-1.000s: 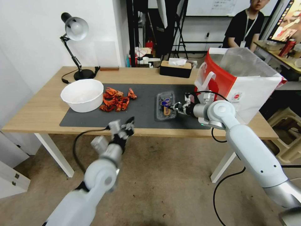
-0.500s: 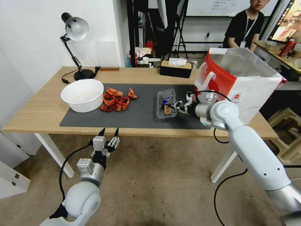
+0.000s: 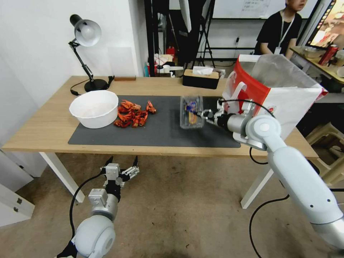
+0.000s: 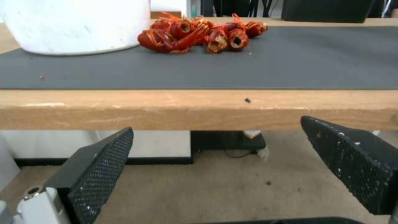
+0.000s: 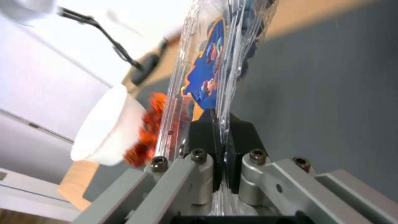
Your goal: Close the takeout container lid, then place the container into the takeout bag.
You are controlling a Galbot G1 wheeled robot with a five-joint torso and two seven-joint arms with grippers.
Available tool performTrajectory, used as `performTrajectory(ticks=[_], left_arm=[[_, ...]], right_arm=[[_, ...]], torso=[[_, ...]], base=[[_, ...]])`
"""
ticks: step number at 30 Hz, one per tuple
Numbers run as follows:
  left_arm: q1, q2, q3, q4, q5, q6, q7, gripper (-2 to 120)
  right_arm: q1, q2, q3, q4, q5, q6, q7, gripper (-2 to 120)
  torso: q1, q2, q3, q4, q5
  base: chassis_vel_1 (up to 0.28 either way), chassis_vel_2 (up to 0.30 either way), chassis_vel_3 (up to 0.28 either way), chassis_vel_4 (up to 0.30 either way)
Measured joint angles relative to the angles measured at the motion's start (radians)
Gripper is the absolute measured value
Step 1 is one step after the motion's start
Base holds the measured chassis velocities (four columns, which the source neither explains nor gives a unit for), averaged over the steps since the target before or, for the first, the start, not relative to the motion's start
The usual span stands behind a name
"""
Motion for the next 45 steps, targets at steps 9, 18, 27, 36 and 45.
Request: performTrajectory(ticks=[9, 18, 27, 36, 45], left_arm=[[0.023, -0.021, -0.003, 0.007, 0.013, -0.020, 0.002, 100], [0.043, -0.031, -0.009, 0.002, 0.017, -0.023, 0.005, 100], [0.040, -0.029, -0.002, 0.001, 0.016, -0.023, 0.004, 100], [0.033, -0.040, 0.005, 0.009, 0.022, -0.025, 0.000, 100], [0.023, -0.046, 0.004, 0.010, 0.023, -0.023, -0.018, 100]], right_arm=[[0.055, -0.095, -0.001, 0.103, -0.277, 0.183, -0.128, 0], [0.109, -0.202, 0.075, 0.106, -0.383, 0.313, 0.014, 0], [0.016, -0.268, 0.245, 0.034, -0.322, 0.308, 0.046, 0], [-0.031, -0.253, 0.314, 0.016, -0.113, 0.191, 0.116, 8], [-0.032, -0.242, 0.313, -0.003, -0.037, 0.129, 0.170, 43]], torso=[[0.000, 0.000, 0.000, -0.0001, 0.0002], [0.000, 0.000, 0.000, -0.0002, 0.0000], [0.000, 0.000, 0.000, -0.0002, 0.0003], [0.000, 0.000, 0.000, 0.0001, -0.0001], [0.000, 0.000, 0.000, -0.0002, 0.0000]], base=[[0.000, 0.000, 0.000, 0.000], [0.000, 0.000, 0.000, 0.000], [0.000, 0.000, 0.000, 0.000], [0.000, 0.000, 0.000, 0.000], [0.000, 0.000, 0.000, 0.000]])
